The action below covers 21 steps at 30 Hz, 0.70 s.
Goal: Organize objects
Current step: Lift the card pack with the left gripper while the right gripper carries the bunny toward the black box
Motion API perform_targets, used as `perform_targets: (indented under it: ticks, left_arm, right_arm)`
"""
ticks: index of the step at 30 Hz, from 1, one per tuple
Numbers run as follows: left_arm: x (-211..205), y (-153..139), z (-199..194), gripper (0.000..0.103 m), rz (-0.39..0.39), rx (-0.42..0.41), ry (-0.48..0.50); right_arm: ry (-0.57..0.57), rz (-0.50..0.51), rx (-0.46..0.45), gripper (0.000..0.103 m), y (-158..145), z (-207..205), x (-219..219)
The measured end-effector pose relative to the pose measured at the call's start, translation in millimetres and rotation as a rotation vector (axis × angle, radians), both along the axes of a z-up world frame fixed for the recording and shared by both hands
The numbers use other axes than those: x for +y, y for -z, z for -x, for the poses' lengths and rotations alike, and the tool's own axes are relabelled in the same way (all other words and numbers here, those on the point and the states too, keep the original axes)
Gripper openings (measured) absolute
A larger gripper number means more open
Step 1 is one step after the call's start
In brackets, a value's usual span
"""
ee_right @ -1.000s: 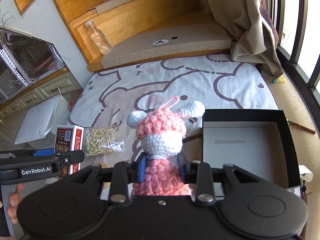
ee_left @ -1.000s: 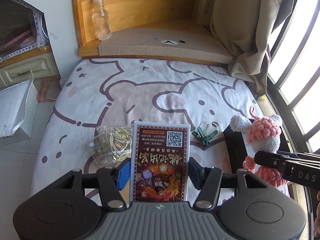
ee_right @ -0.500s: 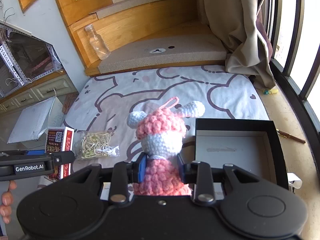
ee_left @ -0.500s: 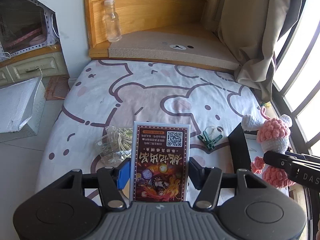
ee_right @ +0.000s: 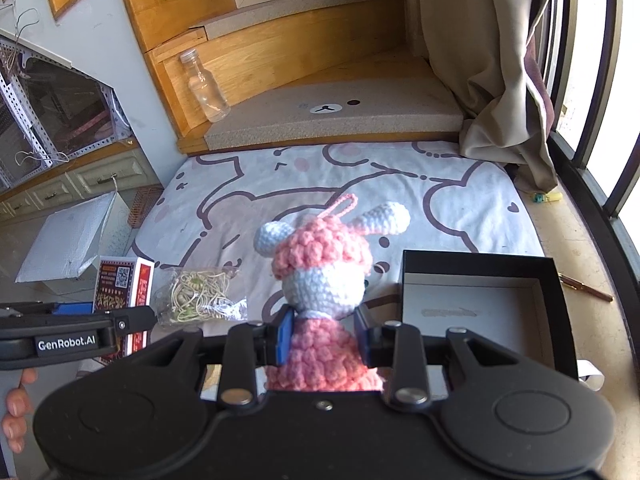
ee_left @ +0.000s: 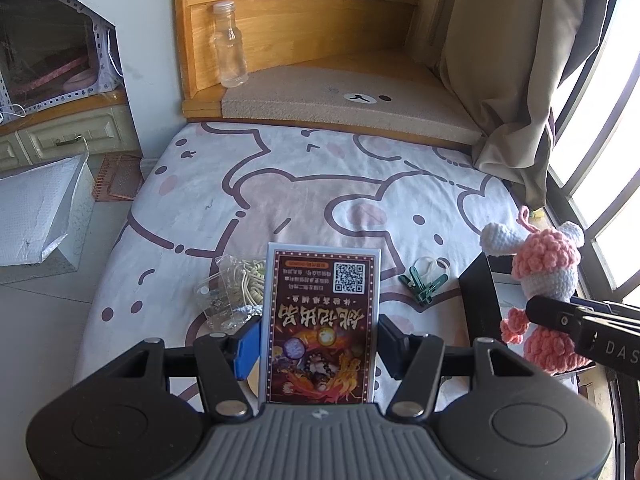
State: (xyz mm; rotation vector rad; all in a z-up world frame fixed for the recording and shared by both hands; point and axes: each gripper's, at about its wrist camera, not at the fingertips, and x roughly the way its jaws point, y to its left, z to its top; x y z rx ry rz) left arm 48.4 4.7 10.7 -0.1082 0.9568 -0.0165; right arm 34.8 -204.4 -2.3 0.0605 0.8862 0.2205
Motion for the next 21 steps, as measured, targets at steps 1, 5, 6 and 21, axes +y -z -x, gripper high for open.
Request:
perform_targets:
  ticks: [1,5,6,21]
  left_arm:
    - [-2,0,0,0.059,0.001,0.0,0.004]
    - [-12,-1,-2,0.059,0.007,-0.005,0.026]
    - [-15,-2,-3,0.059,0.009,-0.006,0.032]
    - [-83,-2,-14,0.059,0.024,-0.003,0.132]
  right_arm:
    - [0.005,0.002,0.0,0.033,-1,0,-3]
    - [0.022,0.018,-0.003,0.033,-2,1,-15]
    - [0.029,0.021,-0.004,0.033,-2,2,-19]
    - [0.143,0.006,-0.008,0.033,-2,15,-92]
